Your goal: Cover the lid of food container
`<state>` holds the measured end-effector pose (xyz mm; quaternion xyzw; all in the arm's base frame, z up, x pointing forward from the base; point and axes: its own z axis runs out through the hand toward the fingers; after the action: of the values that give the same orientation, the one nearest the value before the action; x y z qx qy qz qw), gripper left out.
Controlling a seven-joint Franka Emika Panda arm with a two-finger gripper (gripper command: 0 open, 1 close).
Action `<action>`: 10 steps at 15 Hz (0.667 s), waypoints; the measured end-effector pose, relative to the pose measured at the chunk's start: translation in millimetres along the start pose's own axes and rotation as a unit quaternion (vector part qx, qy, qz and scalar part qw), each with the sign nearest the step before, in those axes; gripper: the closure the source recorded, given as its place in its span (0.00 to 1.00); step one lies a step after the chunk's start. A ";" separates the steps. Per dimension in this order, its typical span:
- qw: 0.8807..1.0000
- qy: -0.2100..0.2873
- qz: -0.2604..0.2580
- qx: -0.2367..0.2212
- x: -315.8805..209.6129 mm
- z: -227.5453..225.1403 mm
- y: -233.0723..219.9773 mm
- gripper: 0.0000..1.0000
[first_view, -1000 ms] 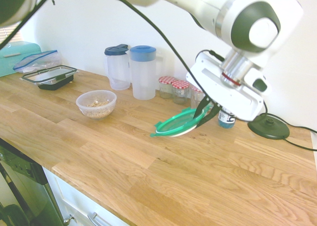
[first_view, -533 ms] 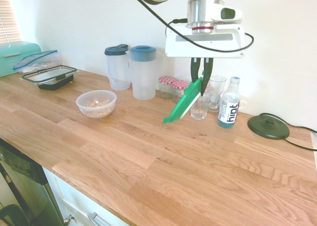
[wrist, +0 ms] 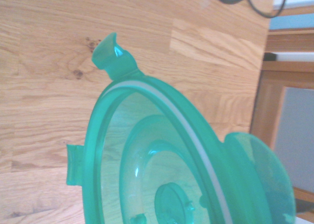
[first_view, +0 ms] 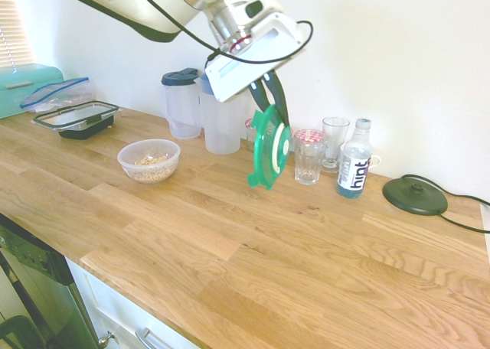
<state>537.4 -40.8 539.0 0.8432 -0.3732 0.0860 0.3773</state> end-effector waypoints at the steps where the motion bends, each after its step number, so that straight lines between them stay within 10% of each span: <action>1: 0.999 0.023 0.011 -0.022 -14.7 -16.7 -7.8 1.00; 10: 0.976 0.135 0.072 -0.154 -110.7 -137.4 -112.1 1.00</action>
<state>555.7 166.9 523.9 0.7263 -0.3874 0.1673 0.5427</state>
